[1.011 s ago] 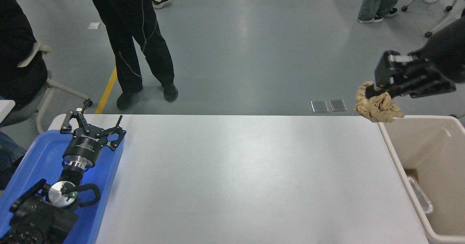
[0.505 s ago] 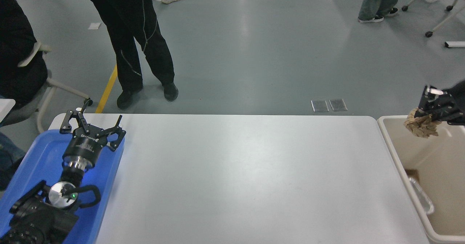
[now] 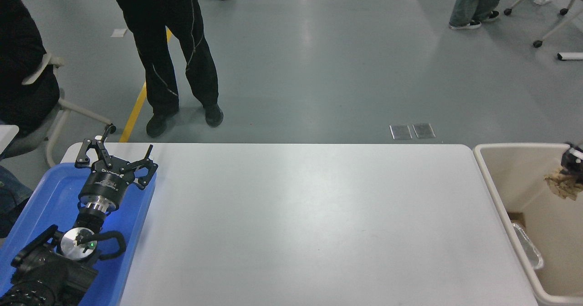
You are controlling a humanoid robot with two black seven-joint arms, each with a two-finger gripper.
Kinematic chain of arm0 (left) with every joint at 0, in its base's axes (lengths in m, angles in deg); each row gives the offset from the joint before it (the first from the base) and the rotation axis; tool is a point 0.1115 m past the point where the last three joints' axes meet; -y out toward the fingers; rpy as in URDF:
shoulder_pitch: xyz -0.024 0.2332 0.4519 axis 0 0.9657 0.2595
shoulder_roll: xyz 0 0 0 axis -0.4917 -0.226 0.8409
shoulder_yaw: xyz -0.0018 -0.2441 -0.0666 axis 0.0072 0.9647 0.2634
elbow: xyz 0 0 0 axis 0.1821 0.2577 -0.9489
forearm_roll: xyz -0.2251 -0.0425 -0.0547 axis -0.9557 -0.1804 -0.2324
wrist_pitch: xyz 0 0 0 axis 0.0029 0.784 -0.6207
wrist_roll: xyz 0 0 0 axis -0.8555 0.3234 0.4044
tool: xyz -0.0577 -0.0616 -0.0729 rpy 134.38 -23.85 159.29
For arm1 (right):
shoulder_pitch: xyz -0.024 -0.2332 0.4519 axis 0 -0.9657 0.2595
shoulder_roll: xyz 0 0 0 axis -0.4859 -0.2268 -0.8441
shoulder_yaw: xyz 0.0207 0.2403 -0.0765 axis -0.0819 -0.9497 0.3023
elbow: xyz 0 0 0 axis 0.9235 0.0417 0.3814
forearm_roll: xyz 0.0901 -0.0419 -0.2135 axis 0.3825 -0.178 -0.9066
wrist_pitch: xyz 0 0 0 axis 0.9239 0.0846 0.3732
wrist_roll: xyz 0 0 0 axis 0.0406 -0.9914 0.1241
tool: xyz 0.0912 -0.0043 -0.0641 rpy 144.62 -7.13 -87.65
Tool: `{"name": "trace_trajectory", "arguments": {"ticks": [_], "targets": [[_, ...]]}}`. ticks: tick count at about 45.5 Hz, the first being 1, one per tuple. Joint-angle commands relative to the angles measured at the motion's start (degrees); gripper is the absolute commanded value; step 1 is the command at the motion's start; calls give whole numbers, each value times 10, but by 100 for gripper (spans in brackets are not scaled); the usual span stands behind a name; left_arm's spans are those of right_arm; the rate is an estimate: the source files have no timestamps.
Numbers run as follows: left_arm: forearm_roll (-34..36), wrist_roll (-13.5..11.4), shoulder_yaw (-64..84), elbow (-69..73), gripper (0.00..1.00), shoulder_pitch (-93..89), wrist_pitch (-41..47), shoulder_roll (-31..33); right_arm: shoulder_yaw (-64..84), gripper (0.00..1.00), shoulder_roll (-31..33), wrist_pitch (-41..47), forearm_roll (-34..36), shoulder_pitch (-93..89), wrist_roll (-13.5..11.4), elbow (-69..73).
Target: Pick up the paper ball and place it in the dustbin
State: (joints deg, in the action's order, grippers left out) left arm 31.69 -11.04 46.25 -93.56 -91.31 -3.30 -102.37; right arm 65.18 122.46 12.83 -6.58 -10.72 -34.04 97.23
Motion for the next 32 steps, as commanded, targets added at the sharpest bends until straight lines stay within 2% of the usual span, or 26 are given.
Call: {"name": "trace_trajectory", "arguments": {"ticks": [1, 11, 22, 23, 24, 27, 28, 32], "targets": [[0, 0, 0, 0, 99, 0, 0, 0, -41, 0, -81, -145, 67, -123, -1, -82], [-1, 0, 1, 0, 99, 0, 0, 1, -42, 0, -124, -203, 84, -148, -1, -89], [-1, 0, 1, 0, 99, 1, 0, 1, -42, 0, -123, -213, 86, -148, -1, -89], [0, 0, 1, 0, 99, 1, 0, 1, -42, 4, -123, -213, 86, -147, -1, -89], [-1, 0, 1, 0, 99, 1, 0, 1, -42, 19, -122, -213, 85, -147, -1, -90], [0, 0, 1, 0, 99, 1, 0, 1, -42, 89, -121, -219, 86, -147, 0, -90], [0, 0, 1, 0, 99, 0, 0, 1, -42, 100, -121, -221, 86, -146, -1, -90], [-1, 0, 1, 0, 99, 1, 0, 1, -41, 100, -120, -213, 86, -149, 0, -88]]}}
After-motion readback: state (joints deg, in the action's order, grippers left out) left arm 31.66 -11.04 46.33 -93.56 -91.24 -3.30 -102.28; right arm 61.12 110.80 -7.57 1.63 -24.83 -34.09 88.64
